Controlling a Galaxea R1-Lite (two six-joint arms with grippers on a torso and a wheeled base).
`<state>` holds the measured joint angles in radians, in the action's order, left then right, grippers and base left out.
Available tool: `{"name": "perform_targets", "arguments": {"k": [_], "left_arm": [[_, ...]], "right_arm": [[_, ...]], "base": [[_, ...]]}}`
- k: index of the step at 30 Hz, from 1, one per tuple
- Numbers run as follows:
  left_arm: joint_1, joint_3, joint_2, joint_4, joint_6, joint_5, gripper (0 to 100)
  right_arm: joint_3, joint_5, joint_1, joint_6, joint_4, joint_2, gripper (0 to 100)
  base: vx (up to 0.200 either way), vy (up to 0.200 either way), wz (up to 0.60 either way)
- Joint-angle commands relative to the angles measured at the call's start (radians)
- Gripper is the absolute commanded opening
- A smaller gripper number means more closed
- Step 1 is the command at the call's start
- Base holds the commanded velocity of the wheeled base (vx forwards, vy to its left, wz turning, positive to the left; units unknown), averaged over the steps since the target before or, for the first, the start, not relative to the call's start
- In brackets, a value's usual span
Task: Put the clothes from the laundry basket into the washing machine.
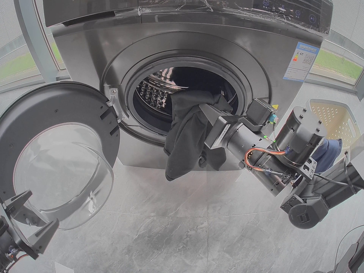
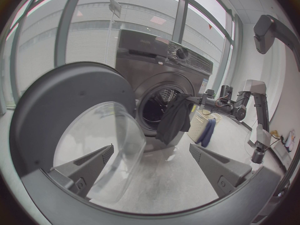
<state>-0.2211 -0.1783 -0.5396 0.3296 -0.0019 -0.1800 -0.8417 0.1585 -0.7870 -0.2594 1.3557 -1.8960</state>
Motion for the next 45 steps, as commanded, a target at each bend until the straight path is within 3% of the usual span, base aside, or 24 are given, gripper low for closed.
{"name": "perform_targets", "arguments": {"k": [1, 8, 17, 22, 26, 27, 31, 37, 45], "left_arm": [[-0.175, -0.066, -0.474, 0.227, 0.007, -0.041, 100], [-0.221, -0.092, -0.754, 0.427, 0.007, -0.044, 100], [-0.285, -0.138, -1.014, 0.56, -0.004, -0.045, 100], [-0.287, -0.19, -1.186, 0.661, -0.012, -0.044, 100], [-0.288, -0.222, -1.274, 0.737, -0.038, -0.047, 100], [-0.293, -0.244, -1.321, 0.783, -0.073, -0.052, 100], [-0.304, -0.286, -1.384, 0.792, -0.124, -0.052, 100], [-0.281, -0.368, -1.478, 0.816, -0.135, -0.052, 100], [-0.279, -0.46, -1.539, 0.83, -0.187, -0.05, 100]], "right_arm": [[-0.062, -0.017, 0.023, -0.001, -0.026, -0.035, 0], [-0.065, -0.017, 0.054, -0.001, -0.027, -0.034, 0], [-0.059, -0.007, 0.078, -0.003, -0.023, -0.026, 0], [-0.059, -0.005, 0.077, -0.003, -0.021, -0.029, 0], [-0.059, -0.005, 0.075, -0.003, -0.02, -0.031, 0], [-0.057, -0.004, 0.071, -0.003, -0.021, -0.031, 0], [-0.054, -0.002, 0.069, -0.003, -0.015, -0.035, 0], [-0.054, 0.001, 0.061, -0.001, -0.01, -0.037, 0], [-0.05, 0.001, 0.061, -0.001, -0.009, -0.034, 0]], "base": [[0.0, 0.0, 0.0], [0.0, 0.0, 0.0], [0.0, 0.0, 0.0], [0.0, 0.0, 0.0], [0.0, 0.0, 0.0], [0.0, 0.0, 0.0], [0.0, 0.0, 0.0], [0.0, 0.0, 0.0], [0.0, 0.0, 0.0]]}}
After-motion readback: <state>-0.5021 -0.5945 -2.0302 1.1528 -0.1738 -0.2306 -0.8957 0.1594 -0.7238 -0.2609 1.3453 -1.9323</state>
